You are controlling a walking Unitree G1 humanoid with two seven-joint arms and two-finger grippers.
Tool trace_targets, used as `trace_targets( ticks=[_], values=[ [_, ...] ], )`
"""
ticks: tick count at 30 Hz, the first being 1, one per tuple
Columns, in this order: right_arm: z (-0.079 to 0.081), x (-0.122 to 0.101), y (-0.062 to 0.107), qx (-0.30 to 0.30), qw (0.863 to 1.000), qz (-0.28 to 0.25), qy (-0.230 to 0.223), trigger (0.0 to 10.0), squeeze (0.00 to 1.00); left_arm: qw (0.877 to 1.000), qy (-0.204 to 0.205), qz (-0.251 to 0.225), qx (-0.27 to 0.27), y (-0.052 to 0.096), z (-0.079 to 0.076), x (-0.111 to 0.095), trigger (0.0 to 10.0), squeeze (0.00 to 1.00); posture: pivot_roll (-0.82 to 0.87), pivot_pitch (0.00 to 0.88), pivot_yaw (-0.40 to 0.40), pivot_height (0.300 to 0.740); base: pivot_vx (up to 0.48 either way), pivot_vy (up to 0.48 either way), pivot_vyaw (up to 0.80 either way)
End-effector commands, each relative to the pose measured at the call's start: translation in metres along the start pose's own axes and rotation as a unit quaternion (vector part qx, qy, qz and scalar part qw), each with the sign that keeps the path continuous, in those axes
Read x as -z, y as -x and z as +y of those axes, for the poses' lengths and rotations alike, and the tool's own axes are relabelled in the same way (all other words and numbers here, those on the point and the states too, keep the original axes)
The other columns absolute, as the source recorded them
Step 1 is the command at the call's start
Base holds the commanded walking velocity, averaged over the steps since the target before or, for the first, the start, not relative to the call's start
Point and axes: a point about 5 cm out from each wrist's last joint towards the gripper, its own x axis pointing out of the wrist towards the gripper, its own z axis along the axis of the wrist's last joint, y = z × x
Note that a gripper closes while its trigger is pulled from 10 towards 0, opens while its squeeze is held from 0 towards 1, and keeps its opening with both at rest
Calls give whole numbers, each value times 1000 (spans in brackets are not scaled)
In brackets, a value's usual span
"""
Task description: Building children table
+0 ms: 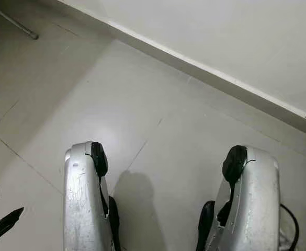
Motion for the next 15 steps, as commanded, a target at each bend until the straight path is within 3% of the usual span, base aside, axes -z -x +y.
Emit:
trace_targets(
  ticks=[1,2,9,15],
  values=[
    [-3,12,2,11,1000,22,-3,0,0,1000,23,21,-4,-2,-3,14,10000,0,132,417,13,300,0,0,0],
    [-9,-5,7,32,999,-6,-2,0,0,999,31,9,-7,-9,-7,15,10000,0,112,397,0,304,0,0,0],
    [-19,-38,23,73,995,-67,-5,0,0,999,45,-14,-23,-21,-11,17,10000,0,76,335,-35,334,0,0,0],
    [-18,-44,32,82,993,-80,8,0,0,998,49,-25,-37,-27,-11,18,10000,0,59,288,-57,349,0,0,0]
  ],
)
